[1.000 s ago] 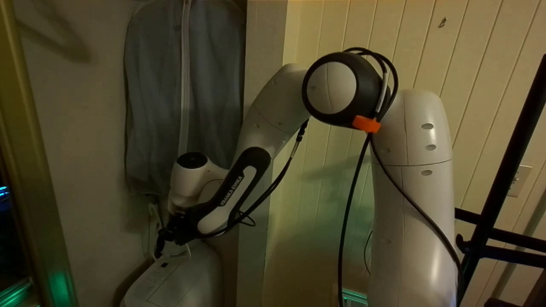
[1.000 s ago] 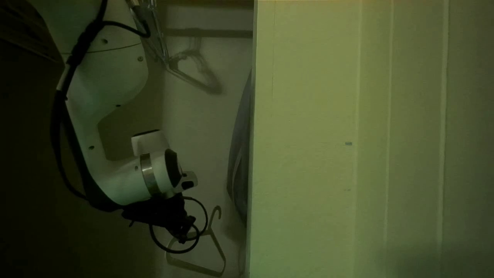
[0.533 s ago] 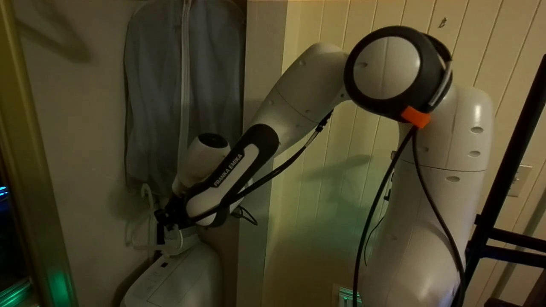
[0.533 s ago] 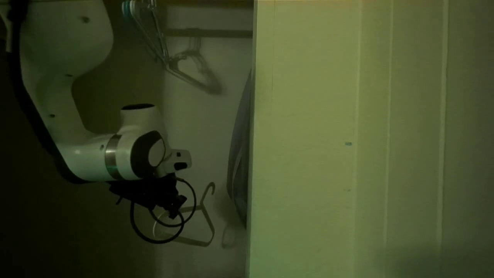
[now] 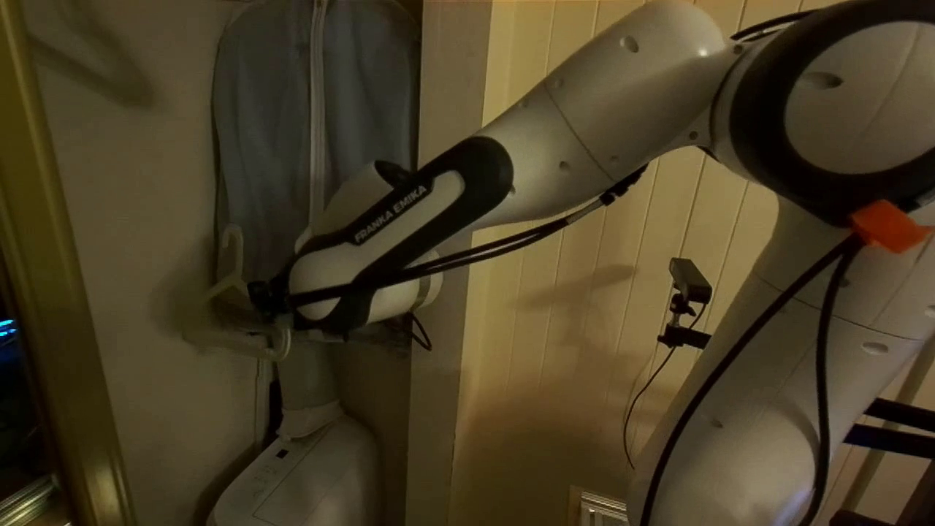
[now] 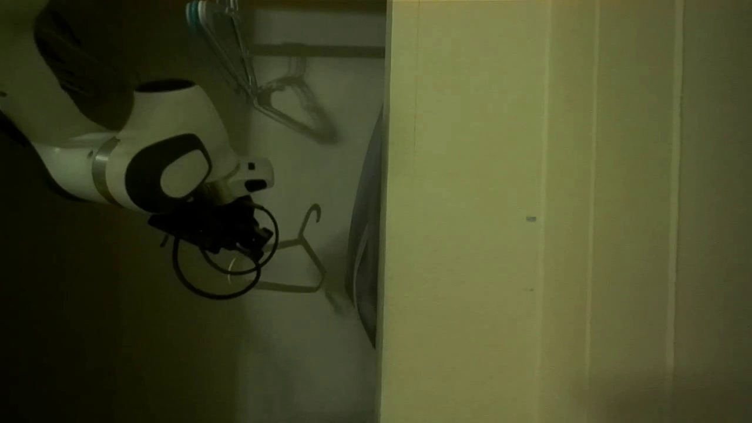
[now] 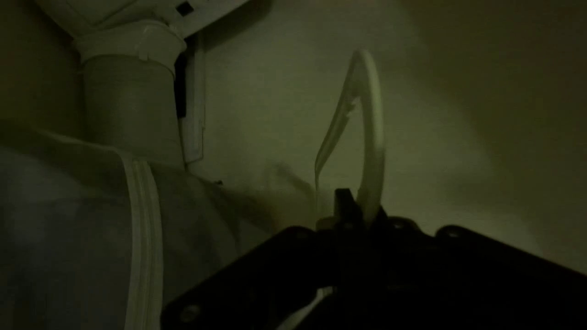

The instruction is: Remove one white hanger from the rail then hang it back on the rail.

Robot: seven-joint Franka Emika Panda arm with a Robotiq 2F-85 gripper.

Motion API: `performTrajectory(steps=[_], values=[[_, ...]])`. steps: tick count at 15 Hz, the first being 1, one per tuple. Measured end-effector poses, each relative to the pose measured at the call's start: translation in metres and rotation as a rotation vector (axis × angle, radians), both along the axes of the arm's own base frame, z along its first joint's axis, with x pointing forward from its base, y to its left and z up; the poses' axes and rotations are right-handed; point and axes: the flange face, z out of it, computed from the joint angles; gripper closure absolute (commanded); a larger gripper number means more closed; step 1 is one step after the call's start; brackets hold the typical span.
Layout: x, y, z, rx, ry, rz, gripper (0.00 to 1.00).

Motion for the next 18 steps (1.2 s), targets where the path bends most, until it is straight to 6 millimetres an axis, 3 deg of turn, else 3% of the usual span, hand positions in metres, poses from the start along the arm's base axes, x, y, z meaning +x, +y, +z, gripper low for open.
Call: performTrajectory(steps=[2, 4, 6, 10, 12, 18], values=[[-0.017, -0.013, 0.035, -0.02, -0.065, -0.032, 0.94], [-0.037, -0.027, 0.058, -0.047, -0.107, -0.067, 0.94], [-0.047, -0.027, 0.064, -0.058, -0.117, -0.076, 0.94], [-0.048, -0.027, 0.061, -0.055, -0.112, -0.077, 0.99], [-0.046, -0.028, 0.074, -0.061, -0.155, -0.083, 0.98], [-0.042, -0.032, 0.162, -0.053, -0.368, -0.083, 0.99]])
